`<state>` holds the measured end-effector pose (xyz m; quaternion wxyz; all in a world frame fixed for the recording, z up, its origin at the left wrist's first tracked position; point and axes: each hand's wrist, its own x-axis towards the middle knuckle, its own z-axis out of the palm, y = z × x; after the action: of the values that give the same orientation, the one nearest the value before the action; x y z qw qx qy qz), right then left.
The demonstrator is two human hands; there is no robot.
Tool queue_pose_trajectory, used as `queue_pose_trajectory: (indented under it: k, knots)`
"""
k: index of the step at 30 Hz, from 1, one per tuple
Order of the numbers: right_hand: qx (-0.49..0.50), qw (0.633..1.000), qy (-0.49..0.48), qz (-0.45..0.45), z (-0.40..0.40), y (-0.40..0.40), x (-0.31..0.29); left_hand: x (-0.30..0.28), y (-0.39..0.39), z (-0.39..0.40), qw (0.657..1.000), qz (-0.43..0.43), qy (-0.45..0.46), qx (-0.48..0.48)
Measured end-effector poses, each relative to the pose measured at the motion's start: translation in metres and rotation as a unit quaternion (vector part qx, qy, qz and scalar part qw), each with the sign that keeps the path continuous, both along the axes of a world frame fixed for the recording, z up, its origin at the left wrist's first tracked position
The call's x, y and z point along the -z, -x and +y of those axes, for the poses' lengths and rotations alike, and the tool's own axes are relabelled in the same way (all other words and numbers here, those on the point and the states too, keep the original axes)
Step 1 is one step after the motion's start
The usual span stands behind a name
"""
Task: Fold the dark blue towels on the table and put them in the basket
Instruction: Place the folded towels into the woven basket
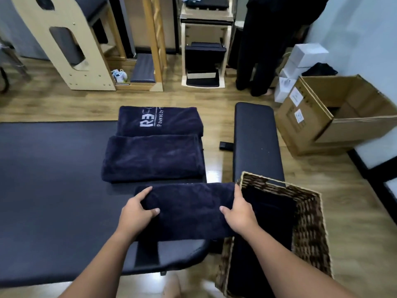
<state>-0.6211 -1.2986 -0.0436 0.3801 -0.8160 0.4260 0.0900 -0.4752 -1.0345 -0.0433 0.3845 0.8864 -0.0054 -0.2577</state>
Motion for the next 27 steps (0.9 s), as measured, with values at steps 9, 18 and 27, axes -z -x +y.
queue_pose_trajectory:
  k: [9, 18, 27]
  knots:
    - [0.109, 0.993, 0.037, 0.021, -0.129, 0.126, 0.014, -0.004, 0.089, -0.176, 0.991, -0.04, -0.004, 0.127]
    - [0.2, 0.977, 0.069, 0.0, -0.233, 0.167, 0.037, 0.027, 0.11, -0.313, 0.985, -0.017, 0.003, 0.17]
    - [0.162, 0.98, 0.094, 0.066, -0.253, 0.135, 0.103, 0.097, 0.102, -0.371, 0.934, -0.083, -0.181, 0.297]
